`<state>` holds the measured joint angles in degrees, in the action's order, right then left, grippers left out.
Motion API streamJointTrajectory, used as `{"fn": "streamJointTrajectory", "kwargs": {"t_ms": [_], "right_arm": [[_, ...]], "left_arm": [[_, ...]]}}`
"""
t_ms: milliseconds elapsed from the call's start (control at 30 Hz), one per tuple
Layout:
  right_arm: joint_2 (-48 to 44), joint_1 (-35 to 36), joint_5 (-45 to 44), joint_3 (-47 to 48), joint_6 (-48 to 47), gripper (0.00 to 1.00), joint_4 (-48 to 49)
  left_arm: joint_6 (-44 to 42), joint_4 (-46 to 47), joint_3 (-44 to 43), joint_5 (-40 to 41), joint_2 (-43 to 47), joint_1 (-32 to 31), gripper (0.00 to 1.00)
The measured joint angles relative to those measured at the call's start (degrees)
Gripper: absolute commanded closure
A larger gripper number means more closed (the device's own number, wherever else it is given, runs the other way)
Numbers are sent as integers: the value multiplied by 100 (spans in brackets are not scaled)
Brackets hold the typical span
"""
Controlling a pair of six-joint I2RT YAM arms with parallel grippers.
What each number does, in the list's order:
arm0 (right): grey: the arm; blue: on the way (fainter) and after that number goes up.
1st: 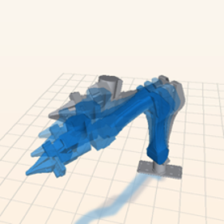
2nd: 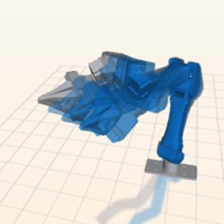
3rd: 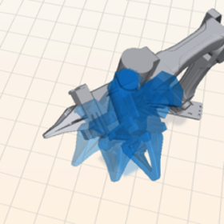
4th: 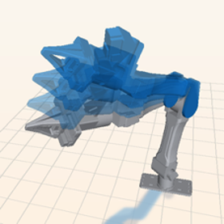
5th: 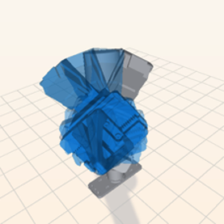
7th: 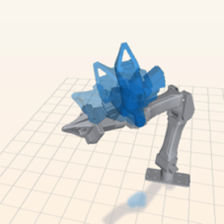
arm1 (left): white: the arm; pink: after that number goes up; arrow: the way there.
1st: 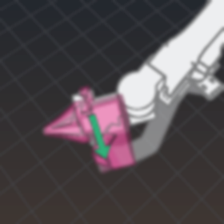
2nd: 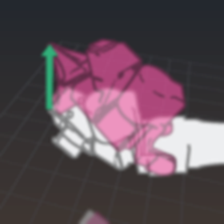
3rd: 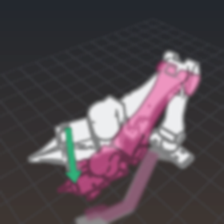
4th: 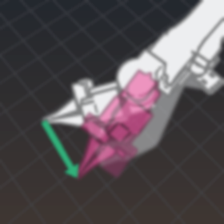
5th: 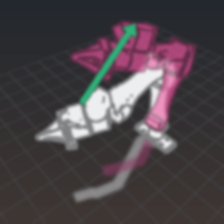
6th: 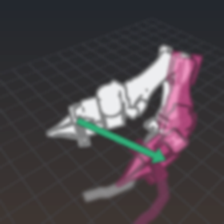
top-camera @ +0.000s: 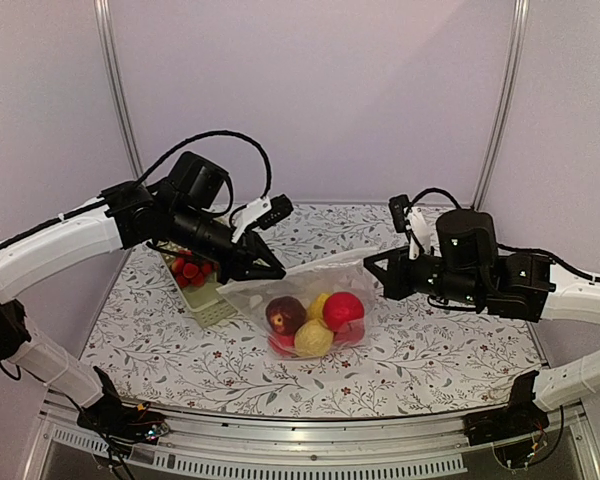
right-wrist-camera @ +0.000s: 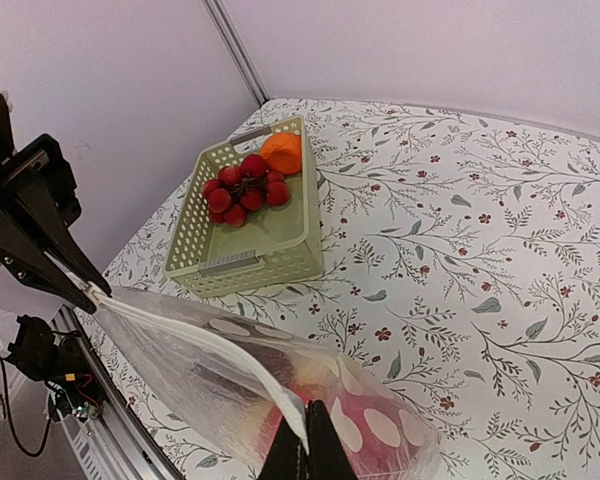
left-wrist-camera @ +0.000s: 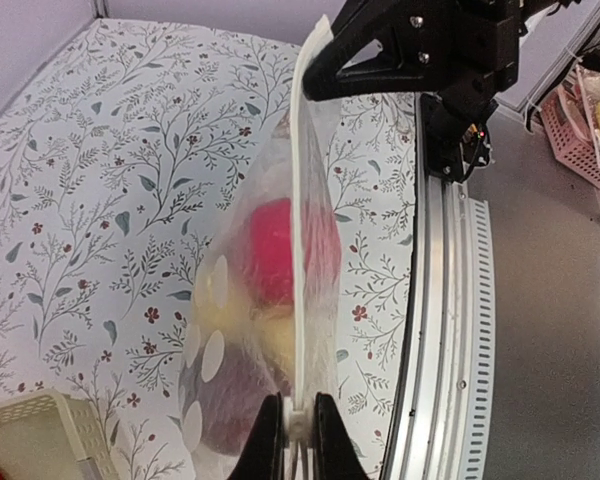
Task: Place the food in the zip-top bag and seal the zipper
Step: Zip the zipper of the food storage bag.
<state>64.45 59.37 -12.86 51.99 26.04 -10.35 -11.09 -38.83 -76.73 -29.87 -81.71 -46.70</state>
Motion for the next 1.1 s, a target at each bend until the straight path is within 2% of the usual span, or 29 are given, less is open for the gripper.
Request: {"fn": "streamJointTrajectory", "kwargs": {"t_ms": [267, 600, 1100], "right_arm": [[-4, -20, -37, 0, -153, 100, -157], [-2, -20, -619, 2, -11, 100, -470], [-365, -33, -1237, 2, 210, 100, -824]], "left_arm": [[-9, -157, 9, -26, 4, 0, 100], [-57, -278, 107, 81, 44, 72, 100], [-107, -396, 509, 365, 570, 409, 100]]}}
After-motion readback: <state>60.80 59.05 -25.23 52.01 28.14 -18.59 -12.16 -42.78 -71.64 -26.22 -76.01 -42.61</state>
